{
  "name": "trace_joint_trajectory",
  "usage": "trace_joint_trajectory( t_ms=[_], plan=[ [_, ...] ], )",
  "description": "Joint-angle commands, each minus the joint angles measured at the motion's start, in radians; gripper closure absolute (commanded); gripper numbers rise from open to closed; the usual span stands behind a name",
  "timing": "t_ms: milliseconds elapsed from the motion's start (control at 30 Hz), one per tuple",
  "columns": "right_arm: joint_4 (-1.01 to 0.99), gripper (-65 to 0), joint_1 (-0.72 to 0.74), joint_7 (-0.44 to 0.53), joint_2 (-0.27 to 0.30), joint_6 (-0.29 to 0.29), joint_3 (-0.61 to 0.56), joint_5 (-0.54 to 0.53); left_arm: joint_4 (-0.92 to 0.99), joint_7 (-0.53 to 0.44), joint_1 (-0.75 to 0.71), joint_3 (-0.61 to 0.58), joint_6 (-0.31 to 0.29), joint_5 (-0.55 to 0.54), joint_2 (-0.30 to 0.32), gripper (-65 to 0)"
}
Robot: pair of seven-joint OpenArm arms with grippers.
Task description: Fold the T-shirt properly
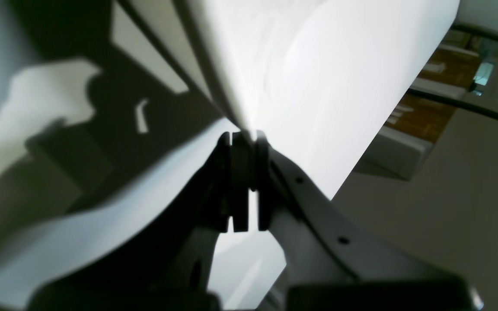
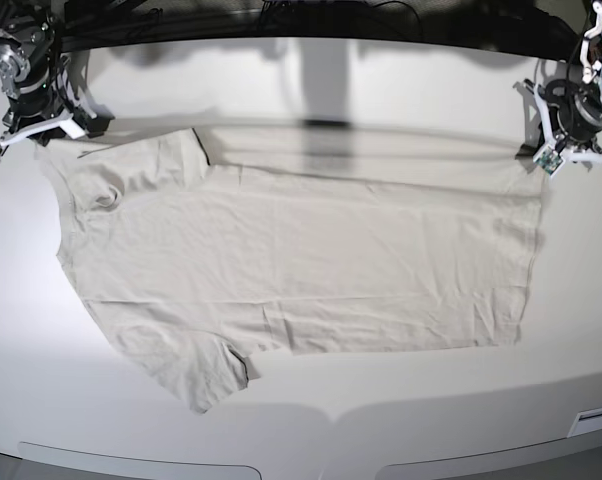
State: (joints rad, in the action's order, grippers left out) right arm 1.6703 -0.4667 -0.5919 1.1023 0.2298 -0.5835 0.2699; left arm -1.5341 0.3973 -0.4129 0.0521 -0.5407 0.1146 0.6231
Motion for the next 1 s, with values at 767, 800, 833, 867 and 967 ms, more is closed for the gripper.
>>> trace_joint_trajectory(
  t_ms=[767,800,833,867,967],
  plan=[
    [0.155,0.0,-0.283,-0.089,0.025,0.159,0.008,0.15,-0.077,-0.084,-0.397,0.151,0.042,0.052,0.006,0.0],
    [0.155,0.0,-0.294,-0.089,0.025,0.172,0.008,0.154,-0.088,-0.085,-0.396,0.151,0.042,0.052,0.006,0.0],
    [0.155,0.0,-0.302,-0.089,0.025,0.177,0.008,0.154,-0.099,-0.084,-0.396,0.151,0.042,0.052,0.006,0.0],
    [0.155,0.0,-0.303,-0.089,0.022,0.179,0.008,0.153,-0.111,-0.085,-0.396,0.151,0.042,0.052,0.006,0.0],
    [0.155,0.0,-0.304,-0.084,0.006,0.226,0.008,0.16,-0.147,-0.085,-0.396,0.151,0.042,0.052,0.006,0.0]
  ],
)
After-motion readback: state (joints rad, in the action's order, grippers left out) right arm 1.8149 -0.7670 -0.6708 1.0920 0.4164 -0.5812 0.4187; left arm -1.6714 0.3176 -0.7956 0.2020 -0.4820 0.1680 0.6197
